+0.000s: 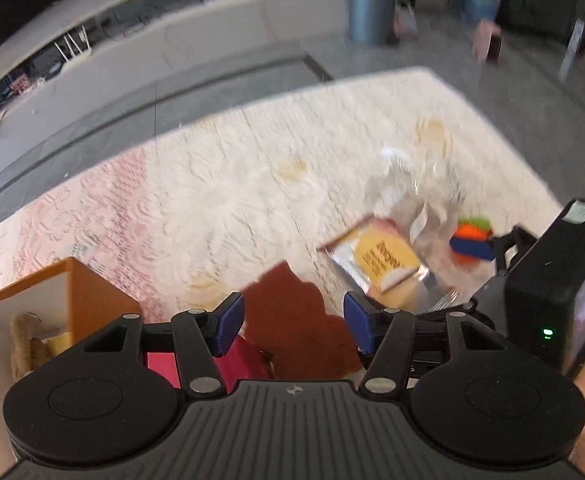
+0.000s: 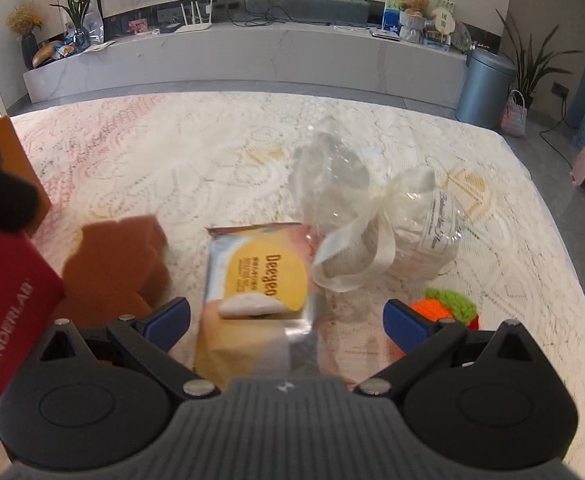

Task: Organize soft objects
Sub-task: 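Move both tools back over the Deego package and orange ball, then grasp the brown sponge cloth with the left gripper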

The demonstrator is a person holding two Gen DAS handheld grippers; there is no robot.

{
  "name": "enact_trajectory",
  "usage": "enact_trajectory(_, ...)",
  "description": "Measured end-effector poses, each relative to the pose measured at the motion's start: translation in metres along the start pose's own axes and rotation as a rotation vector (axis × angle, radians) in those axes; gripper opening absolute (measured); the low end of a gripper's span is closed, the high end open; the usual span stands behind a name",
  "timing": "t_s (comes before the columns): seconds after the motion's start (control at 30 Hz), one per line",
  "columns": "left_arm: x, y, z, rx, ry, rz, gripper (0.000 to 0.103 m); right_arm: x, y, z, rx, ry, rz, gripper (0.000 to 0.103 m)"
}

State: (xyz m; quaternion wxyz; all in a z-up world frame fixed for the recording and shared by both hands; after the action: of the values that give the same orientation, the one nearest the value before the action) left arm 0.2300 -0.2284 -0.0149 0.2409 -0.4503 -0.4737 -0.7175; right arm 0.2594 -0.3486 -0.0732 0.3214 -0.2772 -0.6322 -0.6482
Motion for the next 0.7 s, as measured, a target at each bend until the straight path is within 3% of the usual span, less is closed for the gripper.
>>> enact_trajectory(0.17, -0.037, 0.008, -0.008, 0.104, 0.006, 0.139, 0.066, -0.008, -0.005, -0.017, -0.086, 0.067, 0.023, 0.1)
enact_trajectory(0.23, -0.043, 0.012, -0.011, 0.12, 0.009, 0.147, 0.065, -0.007, -0.007, -0.018, -0.079, 0.082, 0.024, 0.097)
enact_trajectory(0.4, -0.06, 0.027, -0.021, 0.082, 0.1, 0.218, 0.067, -0.002, -0.008, -0.014, -0.04, 0.115, 0.03, 0.085)
enact_trajectory(0.53, -0.079, 0.034, -0.032, 0.028, 0.222, 0.288, 0.067, -0.002, -0.011, -0.012, -0.009, 0.103, 0.05, 0.084)
enact_trajectory(0.63, -0.086, 0.042, -0.033, 0.006, 0.35, 0.272, 0.067, -0.001, -0.012, -0.011, -0.007, 0.101, 0.053, 0.085)
enact_trajectory(0.7, -0.096, 0.045, -0.029, -0.014, 0.37, 0.318, 0.07, 0.0, -0.013, -0.011, -0.004, 0.1, 0.054, 0.085)
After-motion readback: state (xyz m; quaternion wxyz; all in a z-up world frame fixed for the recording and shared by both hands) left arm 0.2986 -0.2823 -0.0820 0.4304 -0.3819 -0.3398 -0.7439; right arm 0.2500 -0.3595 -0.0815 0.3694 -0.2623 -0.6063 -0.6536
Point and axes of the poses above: each gripper's, at about its wrist camera, not at the fingertips, and x roughly against the way its jaws point, z to its left, y to its top, the point moved 1 cm from there along -x, roughly the way its jaws point, and after that the axes turned 2 degrees about -x, right-handed, at the moved point
